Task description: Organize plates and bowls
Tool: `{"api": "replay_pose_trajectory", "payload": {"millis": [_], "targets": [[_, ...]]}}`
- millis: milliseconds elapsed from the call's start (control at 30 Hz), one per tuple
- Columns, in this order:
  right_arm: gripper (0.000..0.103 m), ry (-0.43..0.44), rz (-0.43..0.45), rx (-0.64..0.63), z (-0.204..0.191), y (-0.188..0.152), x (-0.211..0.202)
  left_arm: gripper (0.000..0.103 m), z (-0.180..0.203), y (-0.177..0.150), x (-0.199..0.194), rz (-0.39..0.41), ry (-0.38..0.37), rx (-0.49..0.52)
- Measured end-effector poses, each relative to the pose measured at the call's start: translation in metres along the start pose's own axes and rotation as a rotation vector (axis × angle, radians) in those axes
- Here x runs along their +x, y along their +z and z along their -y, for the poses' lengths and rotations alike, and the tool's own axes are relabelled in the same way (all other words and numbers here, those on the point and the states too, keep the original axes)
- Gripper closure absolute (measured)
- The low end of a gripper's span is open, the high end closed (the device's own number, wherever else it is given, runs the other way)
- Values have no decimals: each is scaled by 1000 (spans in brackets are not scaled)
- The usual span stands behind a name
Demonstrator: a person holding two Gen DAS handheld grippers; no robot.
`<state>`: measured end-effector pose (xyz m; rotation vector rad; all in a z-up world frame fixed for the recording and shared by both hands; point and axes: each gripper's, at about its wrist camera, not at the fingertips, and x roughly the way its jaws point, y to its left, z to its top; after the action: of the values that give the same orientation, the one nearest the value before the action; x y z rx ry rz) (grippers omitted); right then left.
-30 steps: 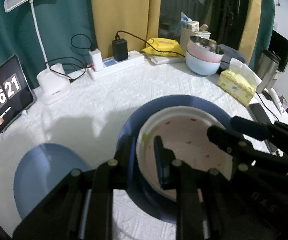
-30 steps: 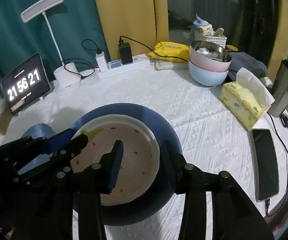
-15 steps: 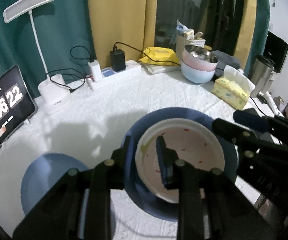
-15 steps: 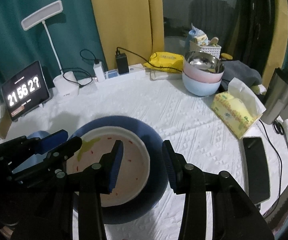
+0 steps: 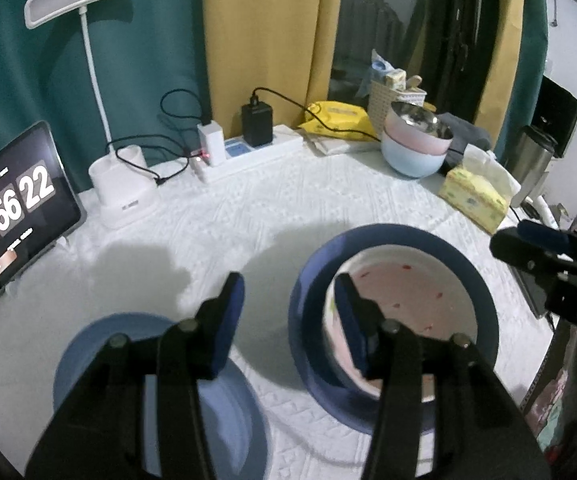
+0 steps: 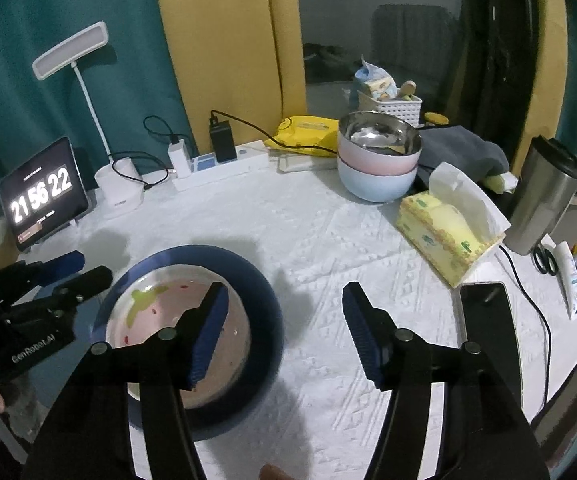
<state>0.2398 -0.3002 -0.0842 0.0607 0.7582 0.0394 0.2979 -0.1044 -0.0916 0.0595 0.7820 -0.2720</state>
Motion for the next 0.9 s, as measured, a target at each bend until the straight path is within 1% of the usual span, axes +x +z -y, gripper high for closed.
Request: {"api": "replay_pose_trajectory", "payload": {"millis": [167, 333, 633, 767, 900], "targets": [[40, 25, -32, 30, 15, -7, 7, 55, -1, -7, 7, -23, -6, 29], [41, 61, -67, 52, 20, -13, 16, 55, -1, -12, 13, -47, -18, 33], [41, 54, -111, 73, 24, -22, 29, 55, -2, -15, 1, -42, -6, 35], [41, 58, -119, 71, 24, -24, 34, 55, -5, -18, 12, -79, 21, 38], [41, 53, -137, 73, 25, -27, 39, 55, -5, -23, 23, -127, 28, 51]]}}
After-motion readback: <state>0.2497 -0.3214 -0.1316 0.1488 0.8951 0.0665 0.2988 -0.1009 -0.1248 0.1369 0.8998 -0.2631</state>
